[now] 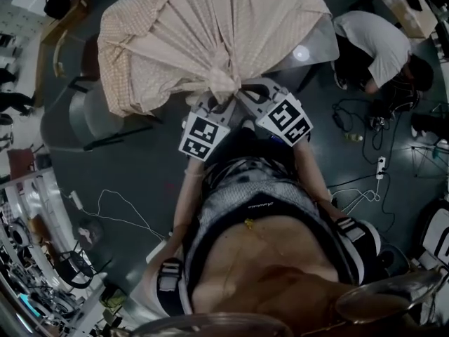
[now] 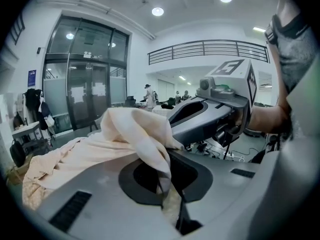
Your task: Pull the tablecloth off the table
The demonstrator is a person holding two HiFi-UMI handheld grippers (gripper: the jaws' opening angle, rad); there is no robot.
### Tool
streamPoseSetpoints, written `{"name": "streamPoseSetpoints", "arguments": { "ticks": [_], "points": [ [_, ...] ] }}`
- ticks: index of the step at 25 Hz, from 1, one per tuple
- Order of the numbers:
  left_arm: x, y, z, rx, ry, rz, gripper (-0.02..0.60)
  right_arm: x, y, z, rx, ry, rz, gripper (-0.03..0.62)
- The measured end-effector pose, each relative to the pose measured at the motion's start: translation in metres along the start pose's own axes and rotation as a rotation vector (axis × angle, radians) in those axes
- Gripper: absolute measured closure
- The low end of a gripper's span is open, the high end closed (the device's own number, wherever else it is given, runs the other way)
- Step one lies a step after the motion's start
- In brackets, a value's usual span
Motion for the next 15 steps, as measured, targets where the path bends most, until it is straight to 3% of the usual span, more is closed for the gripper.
{"name": "streamPoseSetpoints", "arguments": {
  "ticks": [15],
  "points": [
    [0.045, -0.037, 0.064, 0.019, -0.035, -0.012, 0.561, -0.09, 0.003, 0.018, -0.015, -0.057, -0.021, 0.531]
  ]
}}
Point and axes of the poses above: the fingertips, and each gripper's own axes: z backward along the fingers, x to its right, y out of its top, the point moved 10 cm from there along z, backward along the fingers, and after that the axes turned 11 degrees about -y, right-handed, at the moved point
